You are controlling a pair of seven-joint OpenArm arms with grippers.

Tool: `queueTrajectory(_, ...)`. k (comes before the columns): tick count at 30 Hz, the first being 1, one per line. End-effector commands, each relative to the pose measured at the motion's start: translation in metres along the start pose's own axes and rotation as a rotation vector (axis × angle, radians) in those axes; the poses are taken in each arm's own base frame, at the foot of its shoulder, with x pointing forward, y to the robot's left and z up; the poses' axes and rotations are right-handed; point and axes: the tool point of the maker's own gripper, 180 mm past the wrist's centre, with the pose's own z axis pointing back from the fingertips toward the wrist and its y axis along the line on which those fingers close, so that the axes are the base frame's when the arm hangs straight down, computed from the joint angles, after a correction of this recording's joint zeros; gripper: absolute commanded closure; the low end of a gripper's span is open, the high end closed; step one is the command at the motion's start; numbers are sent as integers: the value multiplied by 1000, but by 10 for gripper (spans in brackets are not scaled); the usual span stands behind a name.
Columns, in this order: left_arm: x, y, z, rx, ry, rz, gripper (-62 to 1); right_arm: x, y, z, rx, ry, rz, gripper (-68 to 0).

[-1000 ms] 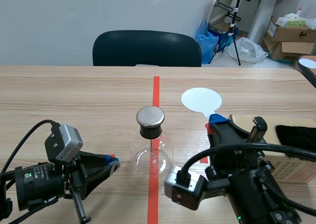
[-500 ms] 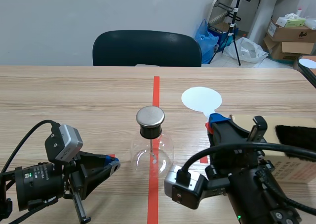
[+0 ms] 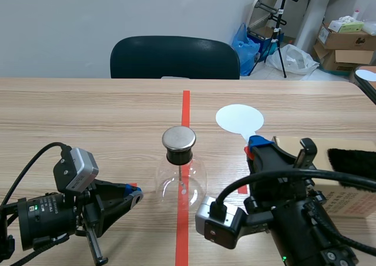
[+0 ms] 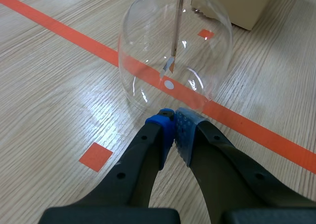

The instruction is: Do the electroscope experiment

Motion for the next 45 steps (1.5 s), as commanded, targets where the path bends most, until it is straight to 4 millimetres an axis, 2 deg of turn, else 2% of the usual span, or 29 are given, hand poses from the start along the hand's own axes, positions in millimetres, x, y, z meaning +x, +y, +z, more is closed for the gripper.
queueTrajectory(1,13,2,-3,3,-44,-5,-31,-7,-7,-4,-28,11,13,-10)
queueTrajectory(8,13,2,-3,3,-44,-5,-31,-7,-7,-4,-28,16,13,-10)
queueTrajectory(18,13,2,-3,3,-44,-5,-31,-19,-6,-2,-26,85,14,-10)
queueTrajectory(33,13,2,-3,3,-44,-5,-31,-10,-4,2,-16,92,-6,-10)
queueTrajectory(45,13,2,-3,3,-44,-5,-31,-8,-5,-3,-13,78,1,-10)
